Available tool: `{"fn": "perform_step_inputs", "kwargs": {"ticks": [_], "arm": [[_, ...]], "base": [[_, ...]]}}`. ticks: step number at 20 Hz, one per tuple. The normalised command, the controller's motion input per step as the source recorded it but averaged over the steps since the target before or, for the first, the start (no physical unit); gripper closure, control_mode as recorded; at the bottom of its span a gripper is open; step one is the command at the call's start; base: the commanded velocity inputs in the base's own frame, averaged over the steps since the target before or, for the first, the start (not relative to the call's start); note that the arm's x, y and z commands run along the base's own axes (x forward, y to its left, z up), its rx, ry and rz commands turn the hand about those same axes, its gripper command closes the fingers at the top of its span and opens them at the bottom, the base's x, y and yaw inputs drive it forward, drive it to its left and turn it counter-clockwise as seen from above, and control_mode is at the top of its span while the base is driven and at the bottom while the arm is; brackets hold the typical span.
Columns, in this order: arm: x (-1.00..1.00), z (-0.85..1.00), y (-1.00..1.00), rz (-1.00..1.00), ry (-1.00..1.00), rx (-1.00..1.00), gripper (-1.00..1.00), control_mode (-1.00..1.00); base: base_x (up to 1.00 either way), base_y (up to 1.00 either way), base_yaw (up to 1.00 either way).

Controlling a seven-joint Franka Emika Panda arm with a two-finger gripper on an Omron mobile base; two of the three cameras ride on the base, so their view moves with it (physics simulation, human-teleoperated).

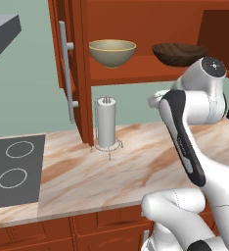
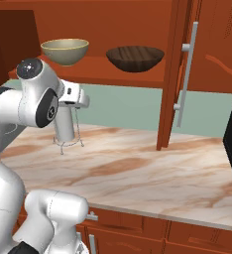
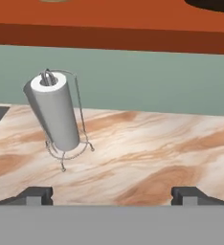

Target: Pick up the bowls from the cabinet and place each bowl in front of a stool on the dining counter.

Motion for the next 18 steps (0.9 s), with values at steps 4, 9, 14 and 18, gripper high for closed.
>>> {"fn": "perform_step_inputs", "kwargs": {"ticks": [4,9,14,18], "arm": [[0.0,0.81,-0.14,-0.12,-0.1,0.03,-1.0,-1.0],[0.0,0.53,-0.26,-0.18,-0.01,0.2,-1.0,-1.0],[-0.17,0.18,-0.42,-0.21,-0.17,0.34,-1.0,-1.0],[-0.02,0.28,-0.28,-0.19,-0.18,0.29,-1.0,-1.0]], "base": [[0.0,0.0,0.0],[0.0,0.0,0.0],[0.0,0.0,0.0],[0.0,0.0,0.0]]}}
